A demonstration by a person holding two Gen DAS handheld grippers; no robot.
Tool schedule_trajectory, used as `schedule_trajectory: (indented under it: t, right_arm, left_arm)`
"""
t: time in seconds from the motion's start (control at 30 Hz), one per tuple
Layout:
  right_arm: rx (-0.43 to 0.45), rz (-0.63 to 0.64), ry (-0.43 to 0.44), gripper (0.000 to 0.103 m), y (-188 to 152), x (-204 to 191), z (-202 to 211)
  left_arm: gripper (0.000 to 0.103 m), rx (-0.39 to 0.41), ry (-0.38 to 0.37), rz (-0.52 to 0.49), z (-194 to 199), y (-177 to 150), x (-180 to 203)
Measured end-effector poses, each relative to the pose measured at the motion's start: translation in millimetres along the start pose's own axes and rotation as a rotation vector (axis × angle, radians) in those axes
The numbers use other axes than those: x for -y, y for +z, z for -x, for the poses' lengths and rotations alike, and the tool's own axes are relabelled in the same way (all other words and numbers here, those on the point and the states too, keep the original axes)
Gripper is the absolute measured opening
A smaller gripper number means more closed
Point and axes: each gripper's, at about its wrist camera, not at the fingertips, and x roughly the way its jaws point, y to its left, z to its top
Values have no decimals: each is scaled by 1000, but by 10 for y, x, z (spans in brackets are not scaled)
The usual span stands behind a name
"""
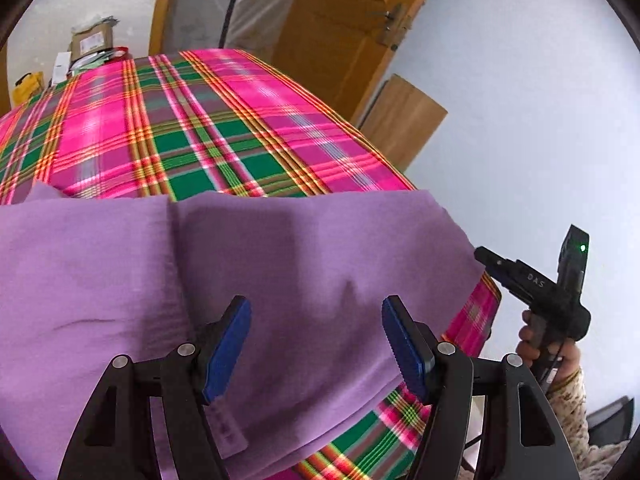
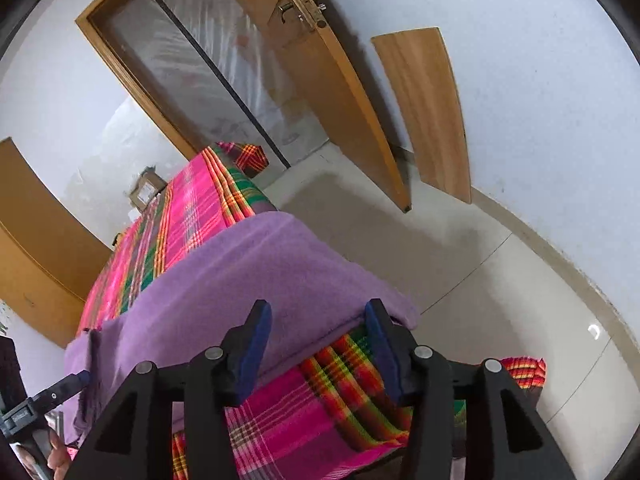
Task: Fold clothes
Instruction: 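Move the right tool over the sweater to its folded edge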
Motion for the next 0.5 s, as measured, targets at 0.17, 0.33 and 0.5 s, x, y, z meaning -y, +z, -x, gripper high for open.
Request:
schedule_trajectory:
  t: [0.17, 0.33, 0.5]
  right_arm:
    - [-17, 14, -12, 51, 14, -2, -101]
    - [2, 43, -21, 42, 25, -32, -113]
    - [37, 72, -58, 23, 56, -73, -87]
  left_arm:
    - [70, -22, -6, -18, -93, 14, 80]
    - [70, -39, -5, -3, -172, 9, 67]
    - [70, -56, -1, 6, -226, -9, 59]
